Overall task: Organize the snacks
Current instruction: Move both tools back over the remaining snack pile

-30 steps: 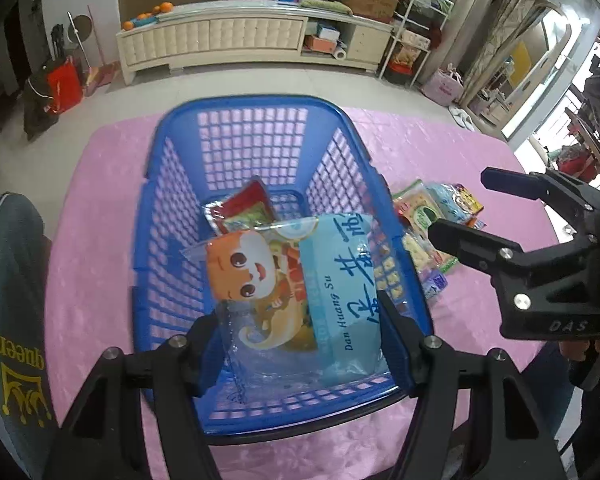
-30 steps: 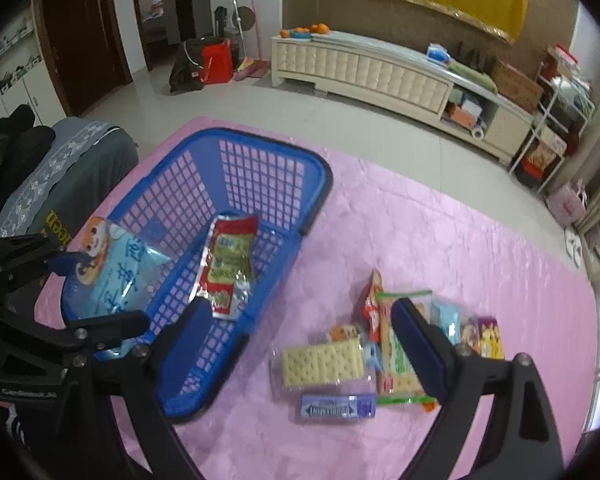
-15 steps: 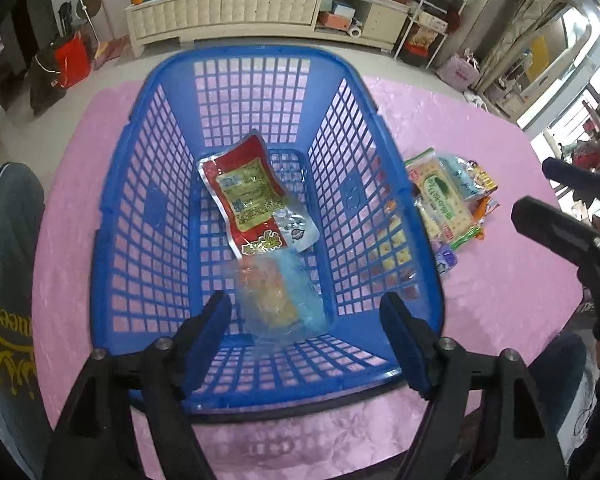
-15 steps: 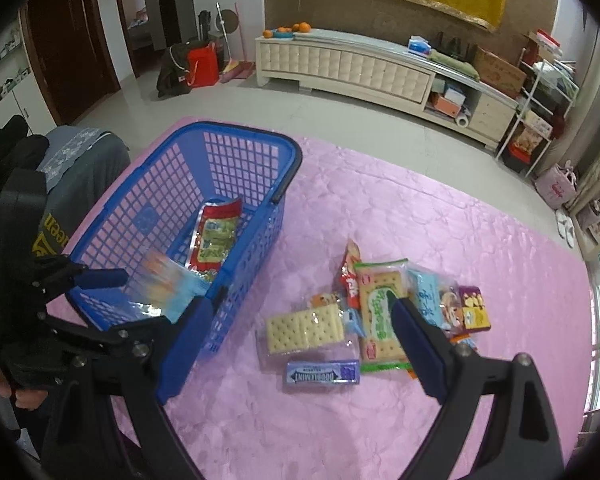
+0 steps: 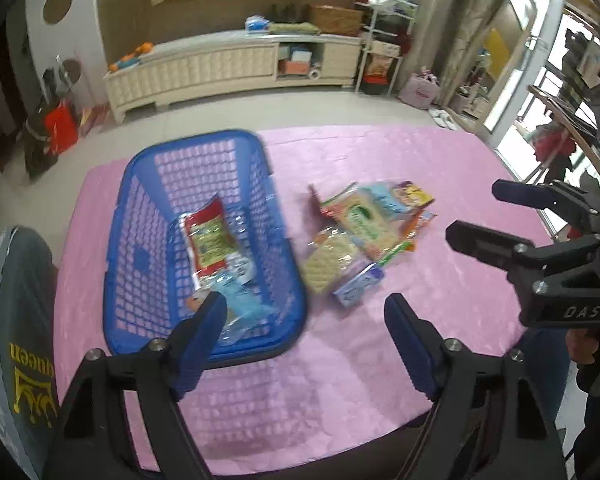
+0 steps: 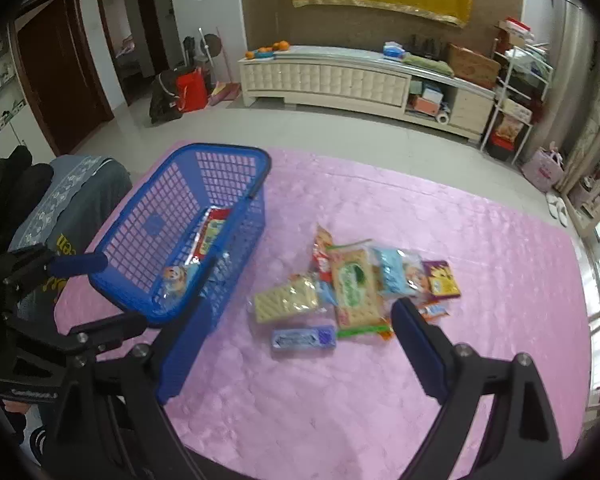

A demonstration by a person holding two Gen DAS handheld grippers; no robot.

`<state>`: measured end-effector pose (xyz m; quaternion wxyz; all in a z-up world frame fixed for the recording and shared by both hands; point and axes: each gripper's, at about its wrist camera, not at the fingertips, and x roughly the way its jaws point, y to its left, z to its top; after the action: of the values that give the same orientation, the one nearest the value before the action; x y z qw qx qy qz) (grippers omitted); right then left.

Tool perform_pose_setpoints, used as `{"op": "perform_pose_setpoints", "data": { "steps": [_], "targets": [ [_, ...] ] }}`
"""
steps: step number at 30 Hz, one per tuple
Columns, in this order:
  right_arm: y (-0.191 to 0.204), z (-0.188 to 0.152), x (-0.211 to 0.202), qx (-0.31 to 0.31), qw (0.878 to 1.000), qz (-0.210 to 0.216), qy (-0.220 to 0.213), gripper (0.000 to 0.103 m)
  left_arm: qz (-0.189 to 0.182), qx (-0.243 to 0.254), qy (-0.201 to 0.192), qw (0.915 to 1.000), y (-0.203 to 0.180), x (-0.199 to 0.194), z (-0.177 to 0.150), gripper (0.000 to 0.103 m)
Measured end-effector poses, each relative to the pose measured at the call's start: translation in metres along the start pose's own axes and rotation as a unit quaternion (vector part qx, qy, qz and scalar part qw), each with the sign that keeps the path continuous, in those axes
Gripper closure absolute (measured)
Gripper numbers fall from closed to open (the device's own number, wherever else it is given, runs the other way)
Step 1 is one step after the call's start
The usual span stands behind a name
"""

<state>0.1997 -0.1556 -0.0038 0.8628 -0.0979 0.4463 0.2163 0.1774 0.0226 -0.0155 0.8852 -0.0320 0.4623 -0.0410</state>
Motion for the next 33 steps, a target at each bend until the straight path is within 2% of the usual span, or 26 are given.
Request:
{"op": "perform_pose_setpoints", "data": {
  "steps": [10, 19, 25, 29, 33],
  "targets": [
    [-0.056, -0.026, -0.017, 0.029, 0.999, -0.027, 0.002, 0.010, -0.020, 0.028, 0.003, 0.9994, -0.055, 0.017, 0.005, 0.024],
    [-0.105, -0.044, -0.004, 0.065, 0.997, -0.032, 0.020, 0.010, -0.024, 0.038, 0.026, 0.9986, -0.094, 0.045, 0.020, 0.024],
    [-0.132, -0.050, 0.014, 0.093, 0.994, -0.045, 0.042, 0.010, -0.033, 0.004, 0.053, 0.9980, -0.107, 0.073, 0.036, 0.024],
    [-0.148, -0.045, 0.027, 0.118, 0.991, -0.033, 0.053, 0.010, -0.048, -0.041, 0.079, 0.9948, -0.111, 0.100, 0.047, 0.024],
    [-0.158, -0.040, 0.044, 0.123, 0.990, -0.033, 0.063, 0.010, -0.048, -0.061, 0.103, 0.9917, -0.115, 0.126, 0.050, 0.024]
  ]
}}
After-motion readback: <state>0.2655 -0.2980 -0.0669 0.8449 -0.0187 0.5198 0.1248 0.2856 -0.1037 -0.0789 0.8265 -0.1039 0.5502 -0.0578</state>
